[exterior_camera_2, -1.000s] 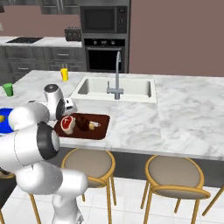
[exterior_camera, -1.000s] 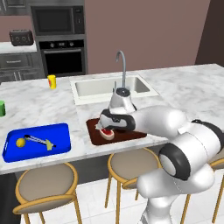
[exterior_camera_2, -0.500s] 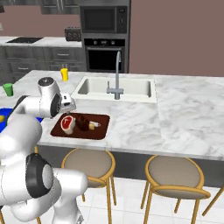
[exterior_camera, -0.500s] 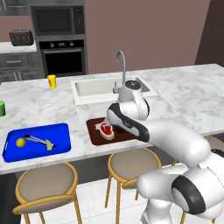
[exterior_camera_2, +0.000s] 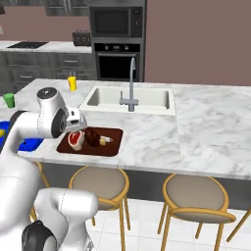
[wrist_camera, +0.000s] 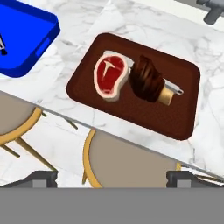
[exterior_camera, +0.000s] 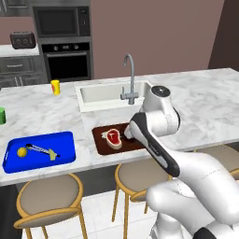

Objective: Gather the lemon wedge and lemon from the fridge and place them on a tray on the dining counter. Then gather the steaks from the fridge and place them on the other tray.

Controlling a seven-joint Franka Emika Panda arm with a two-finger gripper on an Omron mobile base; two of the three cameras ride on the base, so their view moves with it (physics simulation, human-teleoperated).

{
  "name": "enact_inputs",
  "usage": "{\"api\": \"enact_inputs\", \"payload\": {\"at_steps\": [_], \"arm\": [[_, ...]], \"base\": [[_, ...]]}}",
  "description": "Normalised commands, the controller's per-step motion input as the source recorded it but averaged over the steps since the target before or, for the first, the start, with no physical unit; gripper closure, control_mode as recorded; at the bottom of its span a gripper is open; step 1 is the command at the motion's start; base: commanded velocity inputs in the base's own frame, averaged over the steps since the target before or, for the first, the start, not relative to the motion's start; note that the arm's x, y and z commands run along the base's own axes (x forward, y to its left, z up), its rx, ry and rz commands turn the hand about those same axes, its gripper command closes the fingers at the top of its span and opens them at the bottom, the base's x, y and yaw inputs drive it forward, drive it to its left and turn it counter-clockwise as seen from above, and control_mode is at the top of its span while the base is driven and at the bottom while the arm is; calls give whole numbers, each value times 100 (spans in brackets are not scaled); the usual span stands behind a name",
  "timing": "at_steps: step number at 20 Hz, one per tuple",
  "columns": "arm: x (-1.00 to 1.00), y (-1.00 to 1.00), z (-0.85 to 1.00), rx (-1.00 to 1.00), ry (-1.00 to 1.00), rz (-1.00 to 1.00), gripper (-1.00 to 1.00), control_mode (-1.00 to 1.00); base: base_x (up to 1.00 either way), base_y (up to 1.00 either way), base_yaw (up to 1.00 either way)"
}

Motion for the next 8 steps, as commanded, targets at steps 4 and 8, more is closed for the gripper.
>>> {"api": "enact_inputs", "payload": {"at_steps": [4, 8], "arm": [[-73, -35, 23, 0, 0, -6, -100, -100], [-78, -35, 15, 0, 0, -6, -100, -100]], "base": [[0, 0, 0], [0, 0, 0]]}}
